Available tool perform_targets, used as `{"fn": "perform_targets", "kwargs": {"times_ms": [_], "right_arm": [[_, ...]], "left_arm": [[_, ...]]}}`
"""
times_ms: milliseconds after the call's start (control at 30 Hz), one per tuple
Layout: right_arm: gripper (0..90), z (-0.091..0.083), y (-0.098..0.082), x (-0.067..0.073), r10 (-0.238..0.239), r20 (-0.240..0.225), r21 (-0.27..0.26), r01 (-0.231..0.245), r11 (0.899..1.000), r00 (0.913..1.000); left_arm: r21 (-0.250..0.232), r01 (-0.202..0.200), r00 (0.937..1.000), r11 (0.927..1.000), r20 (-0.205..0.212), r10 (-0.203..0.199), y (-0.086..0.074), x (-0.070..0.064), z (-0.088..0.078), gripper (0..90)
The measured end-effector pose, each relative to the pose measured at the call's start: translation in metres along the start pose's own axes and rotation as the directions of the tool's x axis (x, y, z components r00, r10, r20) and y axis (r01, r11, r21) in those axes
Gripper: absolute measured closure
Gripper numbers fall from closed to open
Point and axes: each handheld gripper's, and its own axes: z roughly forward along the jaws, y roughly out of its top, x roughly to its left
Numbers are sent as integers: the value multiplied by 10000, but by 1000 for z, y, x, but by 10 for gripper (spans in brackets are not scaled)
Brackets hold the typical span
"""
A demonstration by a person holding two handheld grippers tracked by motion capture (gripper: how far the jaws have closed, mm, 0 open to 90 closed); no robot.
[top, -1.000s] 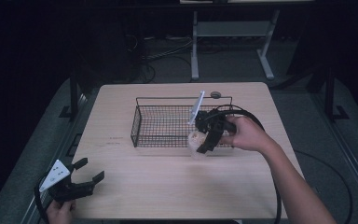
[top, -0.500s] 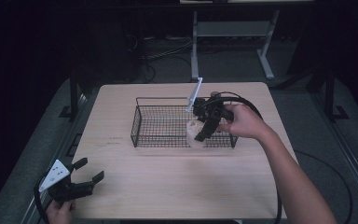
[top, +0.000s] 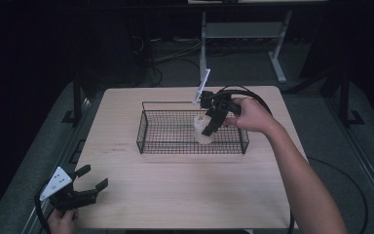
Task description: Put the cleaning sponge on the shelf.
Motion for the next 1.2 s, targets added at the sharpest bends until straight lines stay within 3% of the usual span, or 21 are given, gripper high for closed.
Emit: {"fn": "perform_targets", "kwargs": {"times_ms": [733, 1200], "right_arm": [[290, 20, -6, -41, 801, 30, -27, -801, 9968, 9968], [290, 41, -10, -54, 1034, -26, 409, -1032, 9938, 9946]], "left_arm": [[14, -55, 10000, 10000, 30, 55, 0, -1, 1, 139], [12, -35, 10000, 10000, 71, 35, 1, -1, 1, 139]]}}
